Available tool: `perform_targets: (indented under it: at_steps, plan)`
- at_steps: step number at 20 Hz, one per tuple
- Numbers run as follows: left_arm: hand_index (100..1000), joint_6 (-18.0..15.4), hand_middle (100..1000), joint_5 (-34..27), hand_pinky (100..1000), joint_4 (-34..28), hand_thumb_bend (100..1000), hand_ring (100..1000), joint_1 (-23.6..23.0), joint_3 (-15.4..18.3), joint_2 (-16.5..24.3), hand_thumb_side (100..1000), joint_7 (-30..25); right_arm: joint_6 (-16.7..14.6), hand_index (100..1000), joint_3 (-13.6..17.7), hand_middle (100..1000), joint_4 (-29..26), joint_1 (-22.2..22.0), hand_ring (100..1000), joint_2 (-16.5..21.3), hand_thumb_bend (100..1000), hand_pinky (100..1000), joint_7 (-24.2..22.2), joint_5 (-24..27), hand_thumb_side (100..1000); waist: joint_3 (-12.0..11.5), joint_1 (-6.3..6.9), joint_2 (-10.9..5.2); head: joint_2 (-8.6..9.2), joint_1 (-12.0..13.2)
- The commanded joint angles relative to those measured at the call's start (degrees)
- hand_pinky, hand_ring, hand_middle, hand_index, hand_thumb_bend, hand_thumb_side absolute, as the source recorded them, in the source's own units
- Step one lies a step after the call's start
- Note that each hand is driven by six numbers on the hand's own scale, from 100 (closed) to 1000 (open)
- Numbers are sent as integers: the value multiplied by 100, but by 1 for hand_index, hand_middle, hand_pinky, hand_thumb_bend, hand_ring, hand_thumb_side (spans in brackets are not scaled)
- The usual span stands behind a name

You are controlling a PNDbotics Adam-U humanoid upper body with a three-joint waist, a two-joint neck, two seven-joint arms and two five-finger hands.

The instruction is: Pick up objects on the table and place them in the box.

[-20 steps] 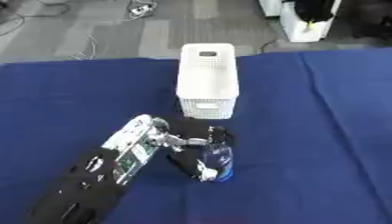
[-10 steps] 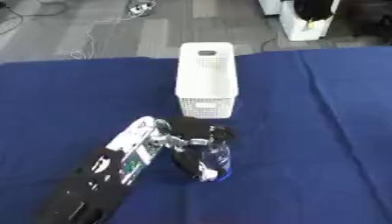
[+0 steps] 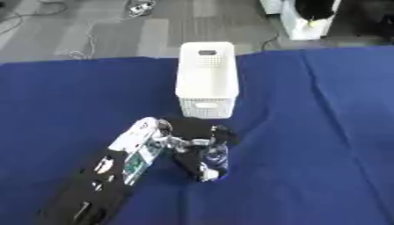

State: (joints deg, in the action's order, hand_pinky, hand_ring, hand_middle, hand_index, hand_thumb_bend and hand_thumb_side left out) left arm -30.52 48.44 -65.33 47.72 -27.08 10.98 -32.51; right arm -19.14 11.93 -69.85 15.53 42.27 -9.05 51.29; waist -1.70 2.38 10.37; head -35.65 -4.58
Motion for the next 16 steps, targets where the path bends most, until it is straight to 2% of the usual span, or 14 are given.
perform_targets:
  at_steps: [1,2,3,6,9,10,11,14,15,16]
  plan:
    - [954,-433,770,389,711,237,258,724,-58,11,81,701,-438,9,873,64,830,-107,96,833,141,100,903,1,-19,1000,3,-33,-26,23,-41]
    - [938,-433,760,410,652,247,264,690,-63,13,80,674,-425,9,873,64,830,-105,96,833,140,100,903,0,-20,1000,2,-35,-25,23,-40]
    - [914,-434,746,422,554,255,262,632,-69,15,81,619,-415,8,873,64,830,-102,94,833,139,100,903,-1,-21,1000,0,-37,-23,24,-38]
    - [788,-417,625,426,334,261,228,488,-80,23,85,464,-384,7,873,64,830,-96,91,833,135,100,903,-5,-22,1000,-8,-42,-20,22,-36]
    - [643,-366,481,406,112,253,156,319,-89,22,91,210,-364,7,873,64,830,-91,90,833,132,100,903,-9,-23,1000,-16,-48,-18,22,-36]
    - [625,-343,465,395,100,252,137,299,-92,21,92,165,-365,7,873,63,830,-89,89,833,131,100,903,-10,-23,1000,-17,-49,-18,22,-36]
    - [559,-311,410,370,100,250,100,237,-99,30,92,170,-343,6,873,63,830,-88,89,830,130,100,903,-11,-24,1000,-18,-51,-17,22,-36]
    - [468,-215,318,286,100,238,100,152,-120,35,97,241,-228,6,873,61,830,-84,87,830,125,100,903,-15,-26,1000,-21,-57,-14,20,-37]
    - [397,-184,234,236,100,234,100,100,-134,47,95,249,-154,5,873,61,825,-82,85,829,123,100,903,-15,-27,1000,-22,-60,-12,20,-36]
    - [361,-158,182,184,100,236,100,100,-145,45,99,250,-77,4,873,61,824,-80,84,829,122,100,903,-16,-28,1000,-22,-62,-10,21,-35]
